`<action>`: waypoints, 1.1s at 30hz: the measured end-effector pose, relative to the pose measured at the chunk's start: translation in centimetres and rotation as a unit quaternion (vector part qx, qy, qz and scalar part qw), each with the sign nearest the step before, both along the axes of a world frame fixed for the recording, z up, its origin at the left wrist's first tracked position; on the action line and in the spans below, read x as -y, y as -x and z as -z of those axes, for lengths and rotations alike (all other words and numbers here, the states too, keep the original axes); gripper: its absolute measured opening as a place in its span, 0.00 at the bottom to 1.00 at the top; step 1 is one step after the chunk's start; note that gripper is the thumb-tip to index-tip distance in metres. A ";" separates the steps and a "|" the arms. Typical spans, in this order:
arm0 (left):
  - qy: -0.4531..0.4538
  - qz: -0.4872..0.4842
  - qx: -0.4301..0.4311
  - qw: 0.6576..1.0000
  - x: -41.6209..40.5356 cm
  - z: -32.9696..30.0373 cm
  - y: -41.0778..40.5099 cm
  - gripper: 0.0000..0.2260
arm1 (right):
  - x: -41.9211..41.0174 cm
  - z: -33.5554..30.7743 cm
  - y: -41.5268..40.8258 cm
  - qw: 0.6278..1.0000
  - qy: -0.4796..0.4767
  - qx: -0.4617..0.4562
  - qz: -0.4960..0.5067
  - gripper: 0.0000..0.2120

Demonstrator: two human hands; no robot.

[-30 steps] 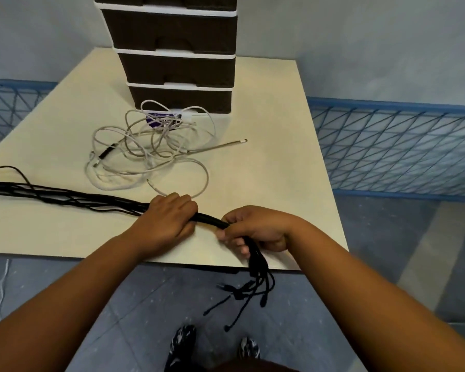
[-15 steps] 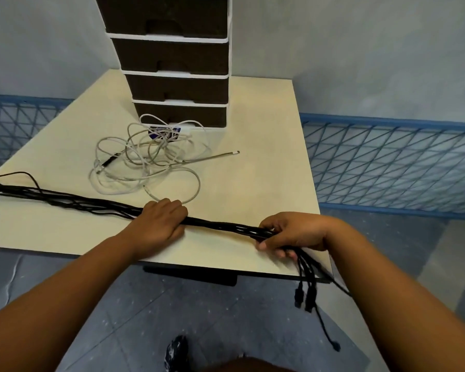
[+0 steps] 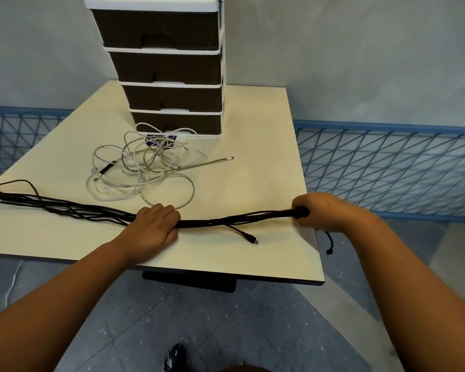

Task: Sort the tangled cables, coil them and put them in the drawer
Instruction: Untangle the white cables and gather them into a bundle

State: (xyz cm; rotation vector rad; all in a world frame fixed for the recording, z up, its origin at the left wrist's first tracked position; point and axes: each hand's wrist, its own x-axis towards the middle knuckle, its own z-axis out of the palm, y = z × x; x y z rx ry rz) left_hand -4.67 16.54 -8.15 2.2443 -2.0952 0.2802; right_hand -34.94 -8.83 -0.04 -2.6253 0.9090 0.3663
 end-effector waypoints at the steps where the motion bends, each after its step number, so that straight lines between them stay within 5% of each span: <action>1: 0.002 0.000 0.000 1.000 0.0 0.0 0.0 0.07 | 0.2 0.2 0.2 1.000 0.022 0.006 0.001 0.03; 10: 0.034 0.000 0.021 0.999 0.0 0.0 0.3 0.12 | -0.4 2.2 0.6 0.999 0.037 0.008 0.006 0.25; 13: 0.041 -0.024 0.015 0.999 -0.1 -0.1 0.8 0.17 | -3.3 3.4 -0.5 0.994 0.064 0.079 0.024 0.34; 22: 0.011 -0.075 0.004 0.997 -0.6 -0.5 1.5 0.32 | -7.8 7.7 -1.6 0.964 0.196 0.180 0.012 0.29; 33: 0.063 -0.091 -0.016 0.994 -0.9 0.0 1.6 0.25 | -8.0 7.1 -2.0 0.969 0.167 0.184 0.004 0.29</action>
